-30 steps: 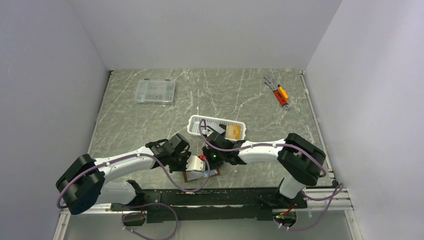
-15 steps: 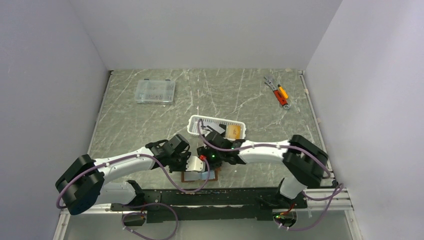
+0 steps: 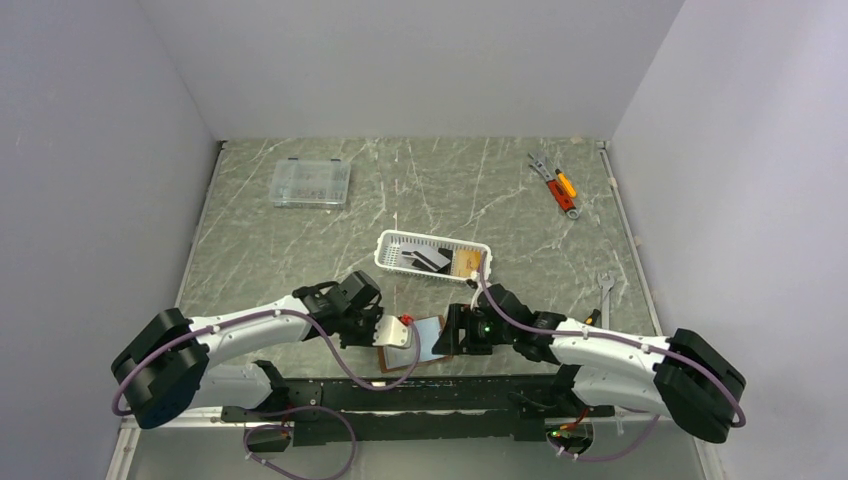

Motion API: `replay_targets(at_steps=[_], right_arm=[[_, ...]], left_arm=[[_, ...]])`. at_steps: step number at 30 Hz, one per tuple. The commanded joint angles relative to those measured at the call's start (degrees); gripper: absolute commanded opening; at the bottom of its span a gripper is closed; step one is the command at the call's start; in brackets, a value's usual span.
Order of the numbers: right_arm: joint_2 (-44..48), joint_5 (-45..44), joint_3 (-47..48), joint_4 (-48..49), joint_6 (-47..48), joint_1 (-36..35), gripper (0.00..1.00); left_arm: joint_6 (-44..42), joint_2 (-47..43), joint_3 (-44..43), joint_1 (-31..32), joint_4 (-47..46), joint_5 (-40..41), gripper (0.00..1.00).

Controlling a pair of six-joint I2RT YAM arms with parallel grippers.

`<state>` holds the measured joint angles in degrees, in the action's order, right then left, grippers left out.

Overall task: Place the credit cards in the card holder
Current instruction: Pick up the card holder from the center of the board.

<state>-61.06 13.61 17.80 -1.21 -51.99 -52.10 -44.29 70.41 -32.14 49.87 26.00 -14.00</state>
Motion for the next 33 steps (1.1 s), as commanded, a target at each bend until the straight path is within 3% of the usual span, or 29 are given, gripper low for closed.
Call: replay_targets(at_steps=[1,6,12,17,19,22,26,27,30,33], right_arm=[[2.2,-0.1,-1.7,3.1,-1.7,1.1,0.73],[-0.5,6.5,-8.0,14.9,-3.9,6.4,0.71],[-11.4,13.3,-10.5,31.8,-7.7,7.9,0.66],[-20.2,17.7,-13.1,50.4,-13.4,8.7,0.56],[-21.3,18.2,-13.3,52.8,-14.3,8.9,0.52],[-18.8,16.6,-11.9,47.1,-12.4,8.8,0.42],[-12.9,11.7,-9.5,35.1,-9.0,8.8,0.05],[-11.2,10.4,-8.5,31.3,-8.0,8.7,0.0],[-5.7,6.2,-4.9,21.6,-4.2,7.2,0.0],[-1.6,0.4,2.0,9.6,1.6,1.3,0.0]], left_arm=[[-0.3,-0.3,-1.2,0.8,0.7,-2.7,0.0],[0.2,1.7,-2.3,3.9,-0.6,-3.3,0.0],[-0.6,6.3,-2.7,6.9,-2.4,-1.7,0.0],[-0.6,7.0,-1.6,7.5,-3.1,-0.9,0.0],[-0.5,6.7,-1.1,7.4,-3.0,-0.8,0.0],[-0.5,6.1,-0.9,7.5,-2.8,-0.6,0.0],[-0.4,4.5,-2.3,6.5,-1.7,-0.5,0.0],[-0.4,4.1,-3.0,5.5,-0.9,-1.1,0.0],[0.2,2.6,-6.6,-1.2,2.0,-7.3,0.0],[1.5,1.8,-11.9,-11.8,4.5,-18.4,0.01]])
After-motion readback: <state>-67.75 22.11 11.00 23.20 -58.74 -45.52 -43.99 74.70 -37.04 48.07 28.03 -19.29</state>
